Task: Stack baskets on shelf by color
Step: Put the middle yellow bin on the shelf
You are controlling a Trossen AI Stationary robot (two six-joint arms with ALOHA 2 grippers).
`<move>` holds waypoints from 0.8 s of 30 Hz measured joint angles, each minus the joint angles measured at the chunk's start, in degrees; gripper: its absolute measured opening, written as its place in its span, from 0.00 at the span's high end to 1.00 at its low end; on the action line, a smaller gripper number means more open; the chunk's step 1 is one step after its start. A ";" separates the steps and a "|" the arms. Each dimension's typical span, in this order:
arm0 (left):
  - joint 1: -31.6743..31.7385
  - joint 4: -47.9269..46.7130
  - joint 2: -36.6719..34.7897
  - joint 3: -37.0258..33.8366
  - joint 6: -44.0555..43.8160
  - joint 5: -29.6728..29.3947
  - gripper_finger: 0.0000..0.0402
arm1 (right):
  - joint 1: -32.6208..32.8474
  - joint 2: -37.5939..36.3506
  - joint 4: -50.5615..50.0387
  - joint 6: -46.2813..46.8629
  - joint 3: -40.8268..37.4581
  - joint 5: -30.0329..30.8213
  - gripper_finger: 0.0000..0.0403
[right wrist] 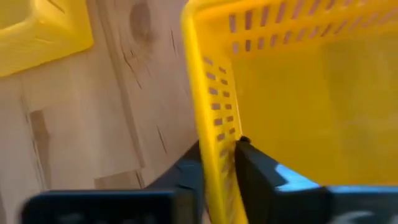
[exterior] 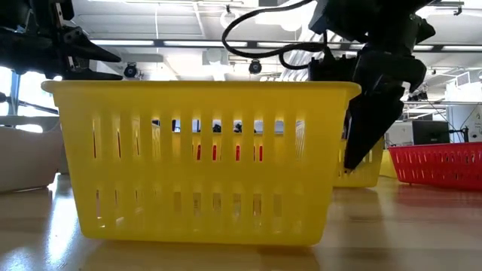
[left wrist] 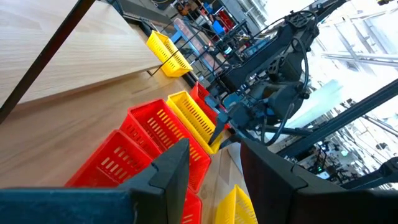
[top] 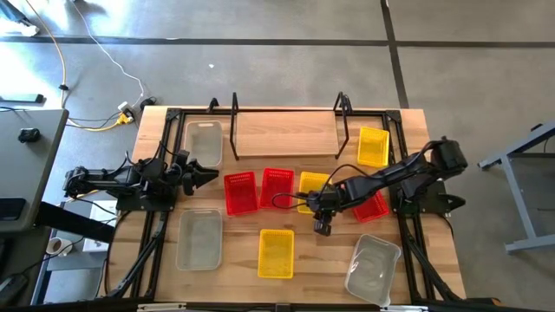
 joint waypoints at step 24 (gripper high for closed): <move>0.00 0.02 0.00 0.00 0.42 0.31 0.67 | 2.29 -14.30 7.68 7.53 0.00 5.02 1.00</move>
